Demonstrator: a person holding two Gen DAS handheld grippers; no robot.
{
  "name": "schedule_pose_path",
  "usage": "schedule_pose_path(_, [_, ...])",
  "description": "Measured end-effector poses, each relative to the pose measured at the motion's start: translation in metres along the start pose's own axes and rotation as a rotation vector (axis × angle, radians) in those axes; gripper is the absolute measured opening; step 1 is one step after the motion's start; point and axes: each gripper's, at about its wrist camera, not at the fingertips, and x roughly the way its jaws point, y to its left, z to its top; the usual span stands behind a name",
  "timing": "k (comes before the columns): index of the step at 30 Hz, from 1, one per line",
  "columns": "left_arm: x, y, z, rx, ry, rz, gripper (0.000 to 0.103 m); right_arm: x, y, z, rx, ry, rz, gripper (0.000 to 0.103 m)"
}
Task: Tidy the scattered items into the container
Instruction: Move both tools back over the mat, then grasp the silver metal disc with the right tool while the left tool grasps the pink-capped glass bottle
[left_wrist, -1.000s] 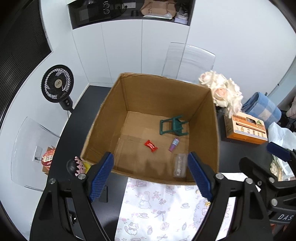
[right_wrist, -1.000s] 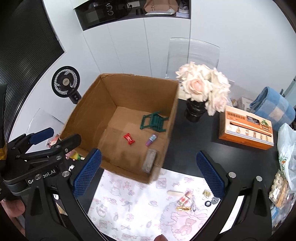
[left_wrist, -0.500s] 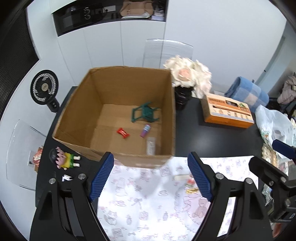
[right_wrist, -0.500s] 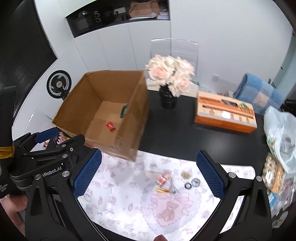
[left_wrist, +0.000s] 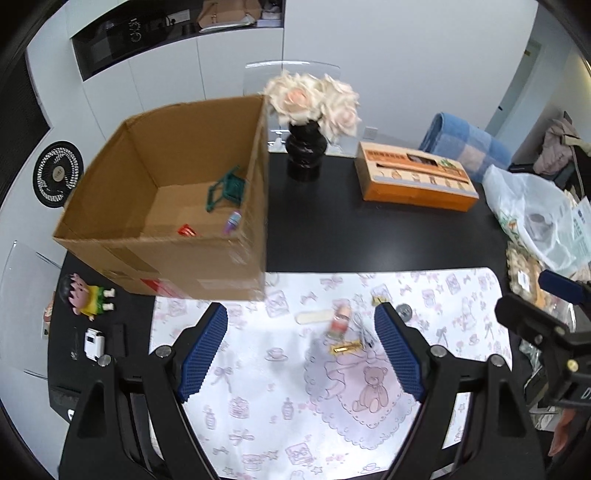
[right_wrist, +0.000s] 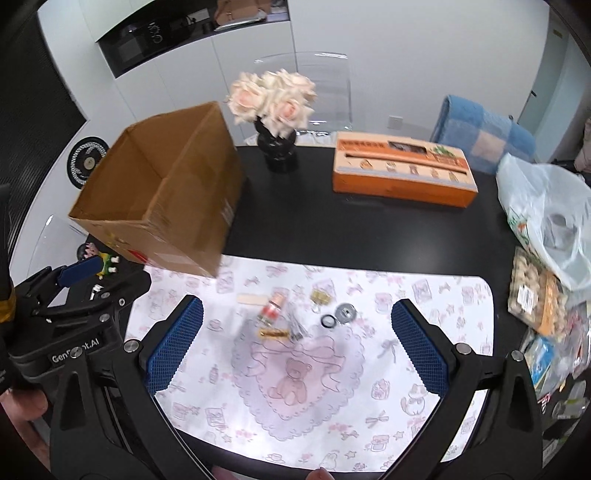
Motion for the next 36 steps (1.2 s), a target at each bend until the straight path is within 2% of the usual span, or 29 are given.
schedule_pose_path(14, [0.057,-0.035,-0.053,0.035,0.07,-0.02,0.081,0.044,-0.051,-0.053,0.034,0.045,-0.03,0.103])
schedule_pose_path(23, [0.116,-0.044,-0.069,0.056,0.142,-0.036,0.081,0.1,-0.073,-0.07,0.044,0.105,-0.043,0.102])
schedule_pose_path(30, [0.155,-0.047,-0.067,0.063,0.171,-0.011,0.08,0.148,-0.086,-0.069,0.052,0.153,-0.038,0.094])
schedule_pose_path(33, [0.169,-0.047,-0.068,0.058,0.19,-0.015,0.071,0.169,-0.09,-0.068,0.056,0.182,-0.035,0.085])
schedule_pose_path(36, [0.184,-0.046,-0.07,0.05,0.221,-0.014,0.065,0.187,-0.093,-0.068,0.063,0.203,-0.037,0.08])
